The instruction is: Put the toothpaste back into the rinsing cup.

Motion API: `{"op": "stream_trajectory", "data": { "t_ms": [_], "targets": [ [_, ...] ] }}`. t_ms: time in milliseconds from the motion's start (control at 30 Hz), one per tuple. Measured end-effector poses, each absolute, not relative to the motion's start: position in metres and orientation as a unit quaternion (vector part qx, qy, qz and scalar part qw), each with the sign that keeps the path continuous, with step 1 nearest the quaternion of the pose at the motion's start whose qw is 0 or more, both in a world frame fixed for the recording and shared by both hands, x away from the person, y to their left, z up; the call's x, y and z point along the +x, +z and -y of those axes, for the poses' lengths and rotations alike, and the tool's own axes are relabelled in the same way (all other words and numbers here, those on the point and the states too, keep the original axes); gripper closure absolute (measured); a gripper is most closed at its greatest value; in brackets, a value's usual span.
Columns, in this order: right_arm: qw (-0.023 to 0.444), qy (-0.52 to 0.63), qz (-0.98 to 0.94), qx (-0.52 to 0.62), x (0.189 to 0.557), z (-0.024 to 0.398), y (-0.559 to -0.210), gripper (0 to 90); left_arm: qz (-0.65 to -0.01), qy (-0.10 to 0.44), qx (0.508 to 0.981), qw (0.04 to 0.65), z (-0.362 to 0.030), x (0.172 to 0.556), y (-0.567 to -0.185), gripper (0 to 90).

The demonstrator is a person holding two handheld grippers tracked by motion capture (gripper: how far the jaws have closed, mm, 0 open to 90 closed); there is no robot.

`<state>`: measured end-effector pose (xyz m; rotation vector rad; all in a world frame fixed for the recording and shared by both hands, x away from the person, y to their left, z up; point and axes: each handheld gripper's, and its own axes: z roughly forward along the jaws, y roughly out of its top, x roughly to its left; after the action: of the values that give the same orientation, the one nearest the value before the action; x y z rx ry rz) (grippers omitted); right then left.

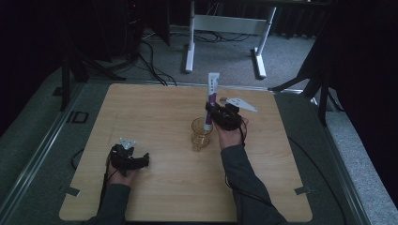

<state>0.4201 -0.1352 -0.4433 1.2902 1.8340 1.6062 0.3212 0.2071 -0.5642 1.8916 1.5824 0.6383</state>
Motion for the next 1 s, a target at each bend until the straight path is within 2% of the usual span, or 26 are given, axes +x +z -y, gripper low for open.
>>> {"op": "stream_trajectory", "data": {
  "t_ms": [1000],
  "targets": [
    [0.191,0.564,-0.658,0.460,0.425,0.128,-0.458,70.4,-0.594,0.240,0.710,0.293,-0.207,0.321,-0.564,9.1]
  ]
}}
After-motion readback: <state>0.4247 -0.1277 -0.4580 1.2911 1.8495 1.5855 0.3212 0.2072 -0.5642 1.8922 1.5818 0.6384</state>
